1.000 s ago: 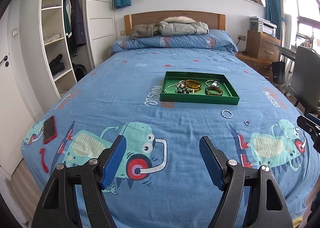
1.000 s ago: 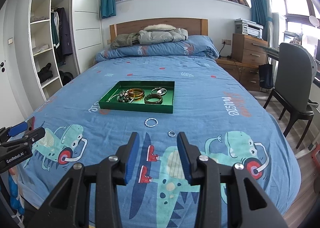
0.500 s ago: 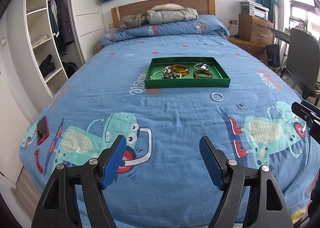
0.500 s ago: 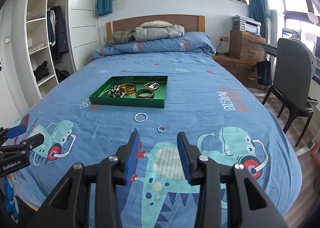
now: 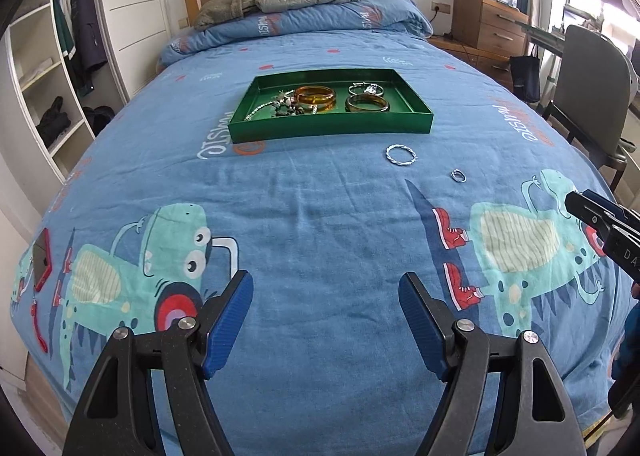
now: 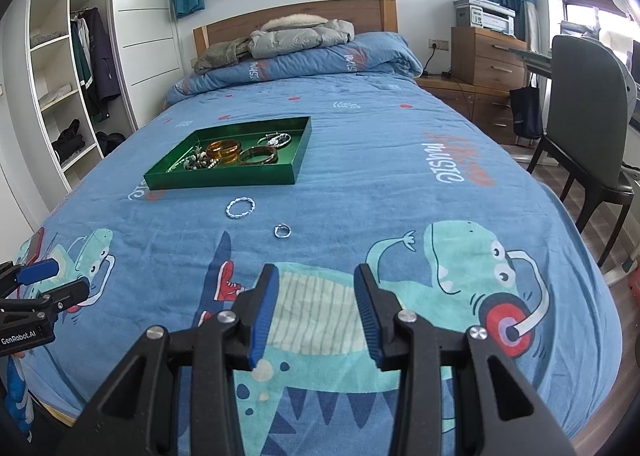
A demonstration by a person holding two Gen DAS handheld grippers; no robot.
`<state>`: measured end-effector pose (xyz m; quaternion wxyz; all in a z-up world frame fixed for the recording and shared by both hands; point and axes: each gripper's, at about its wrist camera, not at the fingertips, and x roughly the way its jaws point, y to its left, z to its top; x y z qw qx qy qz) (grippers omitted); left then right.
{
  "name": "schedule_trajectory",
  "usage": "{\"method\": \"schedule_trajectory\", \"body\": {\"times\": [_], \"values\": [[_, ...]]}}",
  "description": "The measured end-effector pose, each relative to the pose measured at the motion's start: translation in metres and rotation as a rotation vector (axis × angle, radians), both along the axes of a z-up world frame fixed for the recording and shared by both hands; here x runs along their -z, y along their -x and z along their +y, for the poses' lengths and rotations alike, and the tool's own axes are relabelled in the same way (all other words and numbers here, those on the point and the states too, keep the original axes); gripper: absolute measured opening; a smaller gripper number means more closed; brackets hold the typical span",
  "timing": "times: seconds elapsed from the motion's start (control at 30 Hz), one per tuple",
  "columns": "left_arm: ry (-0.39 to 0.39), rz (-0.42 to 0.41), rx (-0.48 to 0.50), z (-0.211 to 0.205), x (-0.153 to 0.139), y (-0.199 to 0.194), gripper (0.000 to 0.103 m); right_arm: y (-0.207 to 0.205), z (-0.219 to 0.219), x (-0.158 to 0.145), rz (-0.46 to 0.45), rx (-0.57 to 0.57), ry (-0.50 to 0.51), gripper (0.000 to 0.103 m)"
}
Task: Organize jewelry
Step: 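Move both grippers toward the two silver rings on the bed cover, then grasp the twisted silver ring with the left gripper while the right grasps the small silver ring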
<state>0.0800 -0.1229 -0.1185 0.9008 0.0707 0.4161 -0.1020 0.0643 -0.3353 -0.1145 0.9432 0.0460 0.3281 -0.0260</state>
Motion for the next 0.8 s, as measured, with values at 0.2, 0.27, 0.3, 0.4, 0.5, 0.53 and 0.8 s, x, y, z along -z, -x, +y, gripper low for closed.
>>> {"method": "schedule_trajectory", "body": {"times": [0.2,0.27,0.3,0.4,0.5,0.53,0.8], "values": [[0.030,0.052,0.031,-0.012,0.022,-0.027,0.071,-0.041,-0.005,0.020,0.041,-0.088,-0.042,0.037],[0.025,0.056,0.042,-0.016,0.027,-0.038,0.070,-0.058,-0.005,0.028,0.053,-0.116,-0.062,0.037],[0.025,0.059,0.046,-0.019,0.030,-0.044,0.069,-0.067,-0.005,0.032,0.060,-0.129,-0.069,0.037],[0.033,0.073,0.055,-0.024,0.038,-0.064,0.063,-0.093,-0.002,0.047,0.085,-0.167,-0.086,0.037],[0.050,0.089,0.069,-0.030,0.045,-0.082,0.060,-0.117,0.002,0.062,0.114,-0.201,-0.084,0.037],[0.054,0.091,0.073,-0.032,0.046,-0.087,0.059,-0.123,0.004,0.067,0.124,-0.209,-0.081,0.037],[0.058,0.089,0.085,-0.052,0.053,-0.125,0.059,-0.151,0.015,0.087,0.139,-0.291,-0.038,0.018]]}}
